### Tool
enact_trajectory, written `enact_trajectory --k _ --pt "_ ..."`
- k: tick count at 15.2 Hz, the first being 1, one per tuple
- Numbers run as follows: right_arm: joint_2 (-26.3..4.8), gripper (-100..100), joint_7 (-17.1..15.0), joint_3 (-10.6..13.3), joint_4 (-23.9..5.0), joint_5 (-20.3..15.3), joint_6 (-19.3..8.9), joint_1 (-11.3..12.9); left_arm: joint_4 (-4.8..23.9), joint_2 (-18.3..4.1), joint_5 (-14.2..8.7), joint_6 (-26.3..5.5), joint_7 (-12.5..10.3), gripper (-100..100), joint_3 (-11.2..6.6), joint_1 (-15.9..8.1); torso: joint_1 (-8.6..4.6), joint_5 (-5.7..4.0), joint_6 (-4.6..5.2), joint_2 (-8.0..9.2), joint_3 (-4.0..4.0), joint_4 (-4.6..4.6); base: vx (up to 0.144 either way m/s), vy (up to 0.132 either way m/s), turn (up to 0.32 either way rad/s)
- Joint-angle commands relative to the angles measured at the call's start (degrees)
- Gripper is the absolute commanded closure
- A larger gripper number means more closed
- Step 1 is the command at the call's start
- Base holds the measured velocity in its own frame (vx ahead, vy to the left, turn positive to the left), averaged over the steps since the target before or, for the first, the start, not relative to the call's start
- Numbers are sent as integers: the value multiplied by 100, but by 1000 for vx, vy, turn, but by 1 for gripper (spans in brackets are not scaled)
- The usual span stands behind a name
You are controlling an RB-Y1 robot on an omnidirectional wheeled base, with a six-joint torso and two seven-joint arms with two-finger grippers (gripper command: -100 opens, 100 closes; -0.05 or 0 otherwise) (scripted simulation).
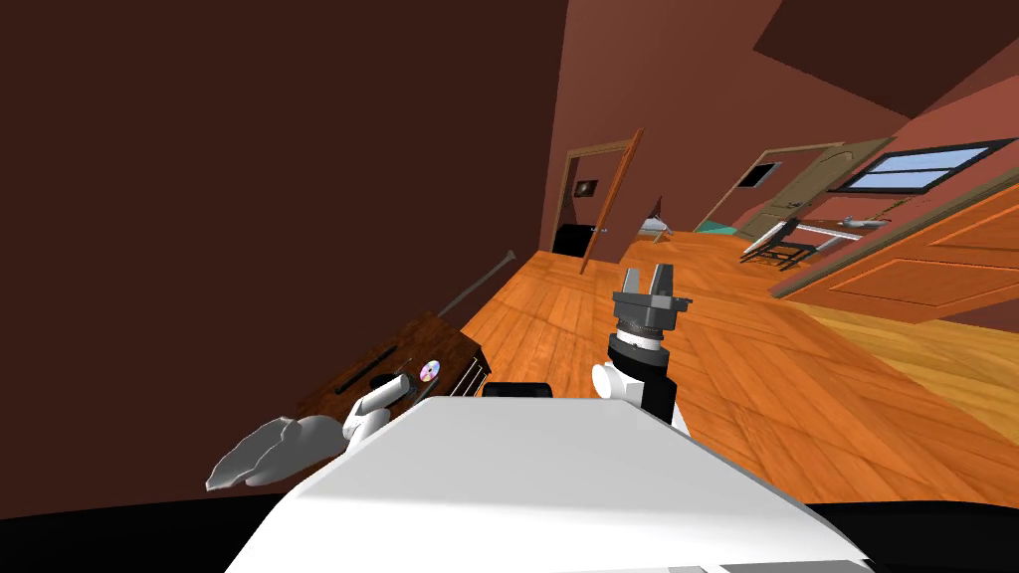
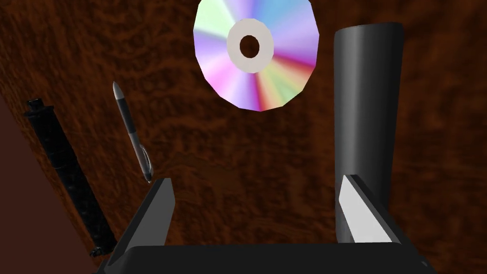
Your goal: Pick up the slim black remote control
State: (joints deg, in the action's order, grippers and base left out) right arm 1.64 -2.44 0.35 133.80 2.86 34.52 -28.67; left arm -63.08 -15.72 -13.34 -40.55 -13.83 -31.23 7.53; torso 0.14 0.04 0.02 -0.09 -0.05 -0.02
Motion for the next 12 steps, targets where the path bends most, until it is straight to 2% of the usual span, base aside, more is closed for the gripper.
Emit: enact_trajectory --k 1,2,3,4,5,6,7,8,10,11,12 --pt "0 0 0 0 0 0 0 0 233 -10 -36 -142 -33 -100 -73 -63 0 0 0 0 0 0 -11 29 -203" --pt "0 0 0 0 0 0 0 0 401 -18 -86 -345 -74 -100 -169 -122 1 0 -1 0 0 0 -16 33 -240" --pt "0 0 0 0 0 0 0 0 437 -18 -86 -345 -74 -100 -169 -122 3 1 0 1 1 0 -16 38 -170" --pt "0 0 0 0 0 0 0 0 626 -26 -133 -514 -112 -100 -260 -177 6 1 -2 1 1 0 -14 42 -171" --pt "0 0 0 0 0 0 0 0 626 -26 -133 -535 -112 -100 -260 -177 7 2 -2 2 1 0 -11 45 -152" --pt "0 0 0 -1 0 0 0 0 801 -33 -176 -691 -148 -100 -344 -229 8 2 -3 1 1 0 -10 44 -180" --pt "0 0 0 0 0 0 0 0 801 -33 -176 -709 -148 -100 -344 -229 9 2 -1 0 0 0 -10 42 -154" --pt "0 0 0 -1 0 0 0 -1 961 -39 -215 -867 -180 -100 -421 -276 8 2 -3 0 0 0 -9 36 -144" --pt "0 0 0 -1 0 0 0 -1 961 -39 -215 -867 -180 -100 -421 -276 5 1 -3 -1 -1 0 -6 30 -90" --pt "0 0 0 -1 0 0 0 -1 1103 -45 -249 -1008 -209 -100 -490 -318 3 0 -4 -3 -2 -1 -4 29 -120" --pt "0 0 0 0 0 0 0 -1 1103 -45 -249 -1008 -209 -100 -490 -318 3 0 -2 -3 -2 -1 -4 32 -124"
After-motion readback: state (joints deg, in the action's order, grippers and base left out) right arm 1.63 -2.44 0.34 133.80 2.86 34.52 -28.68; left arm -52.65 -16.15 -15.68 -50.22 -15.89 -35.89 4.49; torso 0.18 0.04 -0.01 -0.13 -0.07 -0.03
